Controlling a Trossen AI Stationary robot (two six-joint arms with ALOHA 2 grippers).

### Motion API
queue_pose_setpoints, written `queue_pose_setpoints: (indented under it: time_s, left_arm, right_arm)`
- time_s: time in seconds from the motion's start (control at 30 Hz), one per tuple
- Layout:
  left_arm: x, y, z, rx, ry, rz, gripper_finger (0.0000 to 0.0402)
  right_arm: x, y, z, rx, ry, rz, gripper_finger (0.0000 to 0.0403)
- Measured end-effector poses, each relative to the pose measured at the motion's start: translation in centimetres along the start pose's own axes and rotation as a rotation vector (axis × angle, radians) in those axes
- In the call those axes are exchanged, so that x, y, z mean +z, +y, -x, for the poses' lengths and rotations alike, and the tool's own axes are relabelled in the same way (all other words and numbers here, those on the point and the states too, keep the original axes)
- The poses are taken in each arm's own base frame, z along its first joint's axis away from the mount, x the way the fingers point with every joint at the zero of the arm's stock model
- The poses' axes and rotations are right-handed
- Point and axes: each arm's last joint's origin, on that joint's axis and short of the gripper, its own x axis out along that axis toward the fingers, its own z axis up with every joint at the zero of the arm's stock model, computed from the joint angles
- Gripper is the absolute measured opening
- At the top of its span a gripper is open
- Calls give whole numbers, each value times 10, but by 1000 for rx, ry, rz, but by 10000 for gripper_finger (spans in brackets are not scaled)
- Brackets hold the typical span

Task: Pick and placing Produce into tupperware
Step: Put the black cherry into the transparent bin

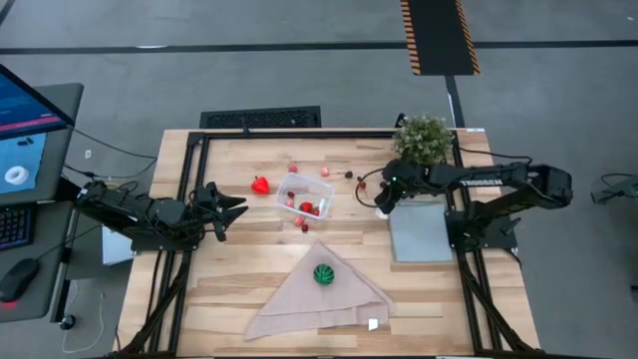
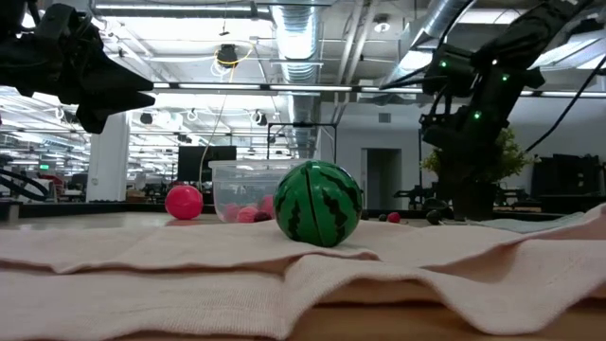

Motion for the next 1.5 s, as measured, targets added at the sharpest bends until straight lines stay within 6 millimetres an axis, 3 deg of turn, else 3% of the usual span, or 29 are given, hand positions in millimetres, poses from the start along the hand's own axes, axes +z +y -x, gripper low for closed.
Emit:
queue_pose_setpoints:
  time_s: [0.27,0.93,1.33,1.5]
  left_arm:
    - [0,0,0,0,0,1,139]
    - [0,0,0,1,0,-2,139]
    - [0,0,0,1,0,-6,139]
    - [0,0,0,1,0,-6,139]
  right_arm:
    - [3,-8,-1,-1,4,-1,131]
    - [4,-7,-1,5,-7,28,145]
    - [0,5,0,34,-12,43,152]
    - [-4,15,2,59,-5,95,176]
